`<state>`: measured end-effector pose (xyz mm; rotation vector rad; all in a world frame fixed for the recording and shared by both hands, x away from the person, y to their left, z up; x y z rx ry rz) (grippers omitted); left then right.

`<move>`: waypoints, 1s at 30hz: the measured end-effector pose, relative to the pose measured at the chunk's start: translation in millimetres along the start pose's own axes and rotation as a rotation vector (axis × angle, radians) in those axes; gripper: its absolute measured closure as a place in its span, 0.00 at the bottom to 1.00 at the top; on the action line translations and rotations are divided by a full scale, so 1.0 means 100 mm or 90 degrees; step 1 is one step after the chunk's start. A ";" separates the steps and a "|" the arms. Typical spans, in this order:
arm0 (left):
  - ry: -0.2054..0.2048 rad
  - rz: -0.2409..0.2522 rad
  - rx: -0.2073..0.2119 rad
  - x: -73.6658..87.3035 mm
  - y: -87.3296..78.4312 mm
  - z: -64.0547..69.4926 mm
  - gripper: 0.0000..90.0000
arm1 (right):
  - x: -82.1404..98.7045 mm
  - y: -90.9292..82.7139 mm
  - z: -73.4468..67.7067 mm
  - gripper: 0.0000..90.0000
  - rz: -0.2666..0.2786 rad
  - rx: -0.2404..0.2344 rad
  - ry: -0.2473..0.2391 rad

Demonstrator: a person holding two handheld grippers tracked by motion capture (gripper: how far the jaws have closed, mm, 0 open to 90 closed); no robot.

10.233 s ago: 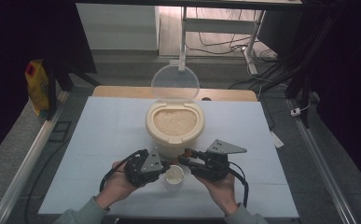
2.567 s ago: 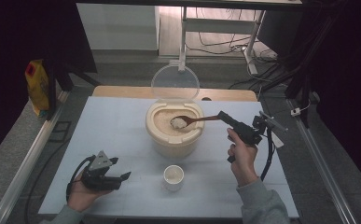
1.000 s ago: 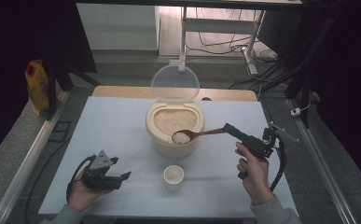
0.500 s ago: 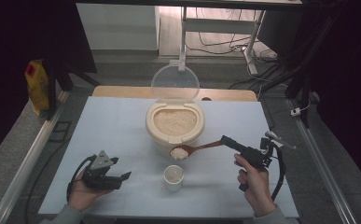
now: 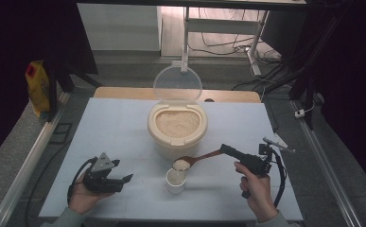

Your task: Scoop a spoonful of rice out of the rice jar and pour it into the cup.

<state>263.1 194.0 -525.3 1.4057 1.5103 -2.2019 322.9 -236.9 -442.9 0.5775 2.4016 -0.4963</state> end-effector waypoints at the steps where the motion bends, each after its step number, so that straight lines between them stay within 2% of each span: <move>1: 0.000 0.000 0.000 0.00 0.00 0.00 0.29 | 0.01 0.00 0.00 0.93 -0.001 0.001 -0.002; 8: 0.000 0.001 0.001 0.00 0.00 0.00 0.29 | 0.05 0.01 0.04 0.93 -0.012 0.005 0.000; 18: 0.002 -0.001 0.001 0.00 0.00 0.00 0.29 | 0.08 0.05 0.01 0.93 -0.031 0.011 -0.021; 25: 0.002 0.000 0.001 0.00 0.00 0.01 0.29 | 0.09 0.07 -0.01 0.93 -0.040 0.026 -0.050; 30: 0.002 -0.001 0.001 0.00 0.00 0.01 0.29 | 0.09 0.10 -0.06 0.93 -0.050 0.034 -0.085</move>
Point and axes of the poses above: each handheld gripper's, and its own axes: y roughly forward along the jaws, x roughly out of its underside, z roughly to its right, the point moved 3 cm from there along y, roughly forward along the jaws, and after that the axes turned 3 degrees about -y, right-handed, at the moved point
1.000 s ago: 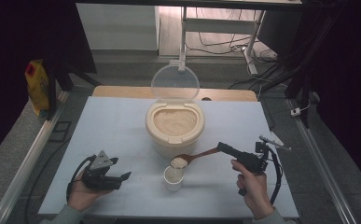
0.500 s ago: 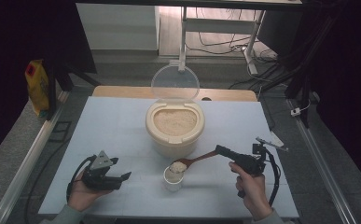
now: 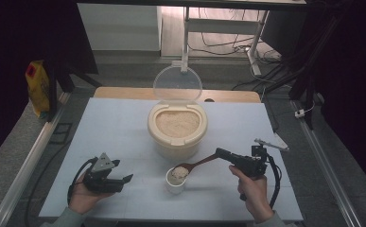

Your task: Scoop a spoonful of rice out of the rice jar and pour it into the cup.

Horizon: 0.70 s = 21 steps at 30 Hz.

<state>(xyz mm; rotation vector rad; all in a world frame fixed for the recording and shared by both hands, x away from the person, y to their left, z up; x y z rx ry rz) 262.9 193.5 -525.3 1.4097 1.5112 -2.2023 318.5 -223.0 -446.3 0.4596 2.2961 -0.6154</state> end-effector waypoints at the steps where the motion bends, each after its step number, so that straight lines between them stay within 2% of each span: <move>1: 0.000 0.000 0.000 0.00 0.00 0.00 0.29 | 0.00 0.01 -0.01 0.93 -0.002 0.002 -0.009; 5: 0.000 -0.001 0.000 0.00 0.00 0.00 0.29 | -0.02 0.03 -0.08 0.93 -0.007 0.005 -0.039; 8: 0.000 0.000 0.000 0.00 0.00 0.00 0.29 | -0.03 0.05 -0.13 0.93 -0.013 0.018 -0.070; 15: -0.001 0.000 -0.001 0.00 0.00 0.00 0.29 | -0.03 0.08 -0.22 0.93 -0.020 0.028 -0.114; 21: -0.001 -0.001 -0.001 0.00 0.00 -0.01 0.29 | -0.04 0.07 -0.29 0.93 -0.013 0.017 -0.159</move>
Point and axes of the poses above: each handheld gripper's, and its own axes: y roughly forward along the jaws, x roughly out of its underside, z roughly to its right, the point moved 3 cm from there along y, roughly forward along the jaws, and after that the axes turned 3 degrees about -y, right-handed, at the moved point
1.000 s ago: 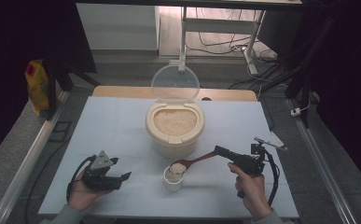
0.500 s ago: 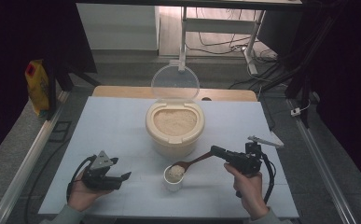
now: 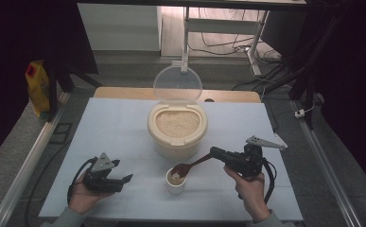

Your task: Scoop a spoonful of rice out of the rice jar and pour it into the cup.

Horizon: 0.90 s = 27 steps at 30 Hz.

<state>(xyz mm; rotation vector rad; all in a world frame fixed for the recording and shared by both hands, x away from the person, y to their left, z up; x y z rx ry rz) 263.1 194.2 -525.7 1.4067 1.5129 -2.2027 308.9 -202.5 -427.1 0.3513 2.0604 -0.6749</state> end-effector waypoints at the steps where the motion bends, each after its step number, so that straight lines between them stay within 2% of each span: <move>1: -0.001 0.000 0.000 0.00 0.00 0.00 0.29 | 0.00 -0.01 -0.01 0.93 0.002 0.000 -0.006; 7: -0.003 0.001 -0.001 0.00 0.00 0.00 0.29 | 0.00 -0.02 -0.03 0.93 0.001 0.002 -0.036; 10: -0.003 0.001 -0.001 0.00 0.00 0.00 0.29 | -0.01 -0.02 -0.03 0.93 0.005 0.001 -0.037; 17: -0.002 0.002 -0.001 0.00 0.00 -0.01 0.29 | -0.02 -0.06 0.02 0.93 0.020 -0.010 -0.006; 27: -0.002 0.000 -0.003 0.00 0.00 -0.02 0.29 | -0.04 -0.26 0.15 0.93 0.035 -0.028 0.026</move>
Point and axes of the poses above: each handheld gripper's, and its own axes: y roughly forward along the jaws, x roughly out of its underside, z roughly to its right, the point moved 3 cm from there along y, roughly forward along the jaws, and after that the axes turned 3 degrees about -y, right-handed, at the moved point
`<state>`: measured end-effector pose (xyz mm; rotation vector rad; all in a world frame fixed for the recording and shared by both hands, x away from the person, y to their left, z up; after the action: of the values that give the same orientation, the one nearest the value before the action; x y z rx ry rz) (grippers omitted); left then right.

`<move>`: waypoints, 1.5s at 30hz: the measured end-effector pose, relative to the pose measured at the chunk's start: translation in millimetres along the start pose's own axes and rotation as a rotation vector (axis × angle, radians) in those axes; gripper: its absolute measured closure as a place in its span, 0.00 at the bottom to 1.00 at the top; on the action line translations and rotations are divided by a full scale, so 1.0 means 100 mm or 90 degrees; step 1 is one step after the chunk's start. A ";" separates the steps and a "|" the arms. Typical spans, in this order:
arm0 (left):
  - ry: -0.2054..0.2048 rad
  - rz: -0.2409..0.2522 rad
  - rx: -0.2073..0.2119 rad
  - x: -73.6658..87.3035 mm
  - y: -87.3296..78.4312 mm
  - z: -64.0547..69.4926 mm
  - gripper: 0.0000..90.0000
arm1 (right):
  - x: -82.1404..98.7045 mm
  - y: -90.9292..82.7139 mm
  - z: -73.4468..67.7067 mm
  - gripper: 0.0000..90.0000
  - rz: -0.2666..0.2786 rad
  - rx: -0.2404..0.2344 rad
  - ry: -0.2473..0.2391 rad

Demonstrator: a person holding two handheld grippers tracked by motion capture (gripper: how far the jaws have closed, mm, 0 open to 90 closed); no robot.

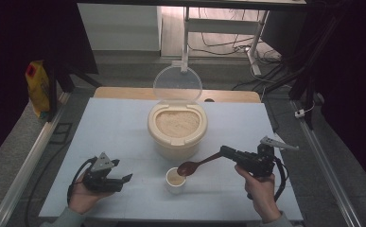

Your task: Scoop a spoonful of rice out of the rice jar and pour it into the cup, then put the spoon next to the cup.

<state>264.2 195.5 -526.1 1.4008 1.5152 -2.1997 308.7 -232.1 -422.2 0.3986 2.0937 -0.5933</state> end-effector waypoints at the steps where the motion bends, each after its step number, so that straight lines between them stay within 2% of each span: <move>1: -0.001 0.000 0.000 0.00 0.00 0.00 0.29 | 0.00 -0.02 0.01 0.93 0.001 -0.001 0.004; 12: -0.002 0.000 0.001 0.00 0.01 -0.01 0.29 | -0.03 -0.30 0.07 0.93 -0.014 -0.020 0.021; 22: 0.000 0.001 0.000 -0.01 0.01 0.00 0.29 | 0.07 -0.37 0.08 0.93 -0.062 -0.038 0.033; 32: 0.002 0.000 0.000 -0.01 0.00 0.00 0.29 | 0.22 -0.20 0.13 0.93 -0.125 -0.050 0.045; 45: 0.003 -0.002 0.000 -0.01 0.01 0.00 0.28 | 0.37 0.14 0.15 0.93 -0.196 -0.071 0.046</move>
<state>265.0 194.7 -526.1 1.4060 1.5204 -2.1995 305.0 -226.8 -464.1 0.0327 2.2641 -0.6440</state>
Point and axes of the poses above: each handheld gripper's, and its own axes: y roughly forward along the jaws, x roughly out of its underside, z roughly to its right, the point moved 3 cm from there along y, roughly forward along the jaws, and after that the axes turned 3 degrees about -y, right-handed, at the moved point
